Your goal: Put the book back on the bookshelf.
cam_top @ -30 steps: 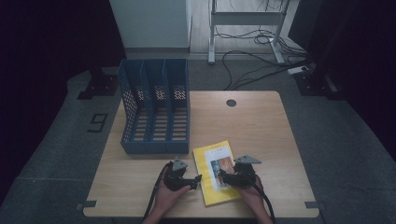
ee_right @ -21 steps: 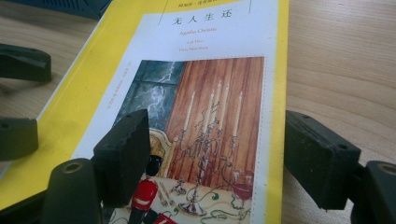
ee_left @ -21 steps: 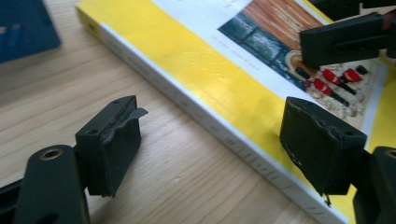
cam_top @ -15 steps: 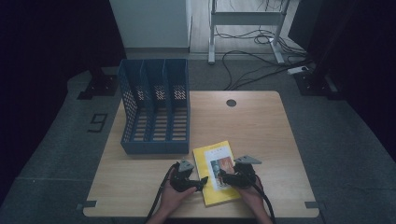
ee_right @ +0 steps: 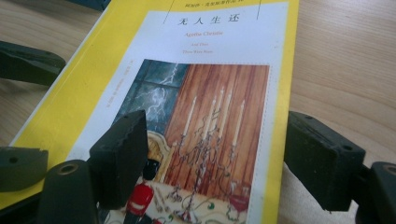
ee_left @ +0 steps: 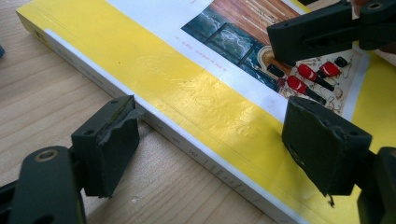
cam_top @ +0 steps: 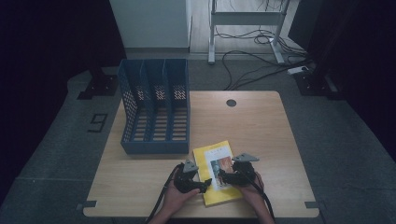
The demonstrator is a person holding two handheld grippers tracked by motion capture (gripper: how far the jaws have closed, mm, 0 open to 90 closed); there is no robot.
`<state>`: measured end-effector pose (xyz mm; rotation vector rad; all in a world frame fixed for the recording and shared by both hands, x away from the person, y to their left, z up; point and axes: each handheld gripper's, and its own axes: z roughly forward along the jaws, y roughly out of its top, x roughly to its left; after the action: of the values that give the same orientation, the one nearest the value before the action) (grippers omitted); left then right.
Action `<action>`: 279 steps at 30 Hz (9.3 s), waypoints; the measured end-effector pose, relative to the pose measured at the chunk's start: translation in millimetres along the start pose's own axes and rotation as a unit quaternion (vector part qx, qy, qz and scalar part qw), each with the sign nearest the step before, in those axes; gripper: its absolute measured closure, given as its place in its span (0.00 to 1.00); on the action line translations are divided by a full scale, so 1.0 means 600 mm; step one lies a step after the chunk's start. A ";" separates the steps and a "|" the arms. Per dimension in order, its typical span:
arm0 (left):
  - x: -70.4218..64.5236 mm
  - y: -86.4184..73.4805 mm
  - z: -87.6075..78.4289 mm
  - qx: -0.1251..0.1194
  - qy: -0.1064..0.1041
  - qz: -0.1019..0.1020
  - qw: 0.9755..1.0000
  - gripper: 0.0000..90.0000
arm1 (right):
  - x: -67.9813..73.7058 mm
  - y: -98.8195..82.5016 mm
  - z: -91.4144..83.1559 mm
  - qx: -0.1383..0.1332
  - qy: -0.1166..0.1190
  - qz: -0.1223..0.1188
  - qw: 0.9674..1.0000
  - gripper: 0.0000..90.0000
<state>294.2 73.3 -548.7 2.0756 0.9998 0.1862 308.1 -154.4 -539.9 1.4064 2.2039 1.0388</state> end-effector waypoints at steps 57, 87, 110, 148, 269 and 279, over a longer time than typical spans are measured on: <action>-0.003 0.001 0.001 -0.001 0.008 0.001 1.000 0.21 | -0.034 0.039 -0.024 -0.045 0.115 0.020 0.992 0.62; -0.002 0.001 0.001 -0.001 0.007 0.001 1.000 0.21 | -0.053 0.041 0.015 -0.028 0.125 0.031 0.991 0.72; -0.002 0.001 0.001 0.000 0.006 -0.001 1.000 0.21 | -0.055 0.042 0.014 -0.053 0.139 0.034 0.988 0.87; 0.018 -0.001 -0.004 -0.016 -0.023 -0.041 0.999 0.26 | -0.034 0.057 -0.016 -0.112 0.170 0.021 0.979 0.96; 0.075 0.031 -0.001 -0.082 -0.112 -0.109 0.984 0.23 | 0.001 0.066 -0.087 -0.175 0.188 -0.068 0.964 0.95; 0.073 0.031 -0.002 -0.084 -0.105 -0.109 0.985 0.24 | -0.005 0.064 -0.086 -0.177 0.192 -0.059 0.964 0.95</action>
<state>334.4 98.4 -543.3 1.7779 1.0351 -0.0600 302.6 -168.1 -477.5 0.9683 2.1675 1.6758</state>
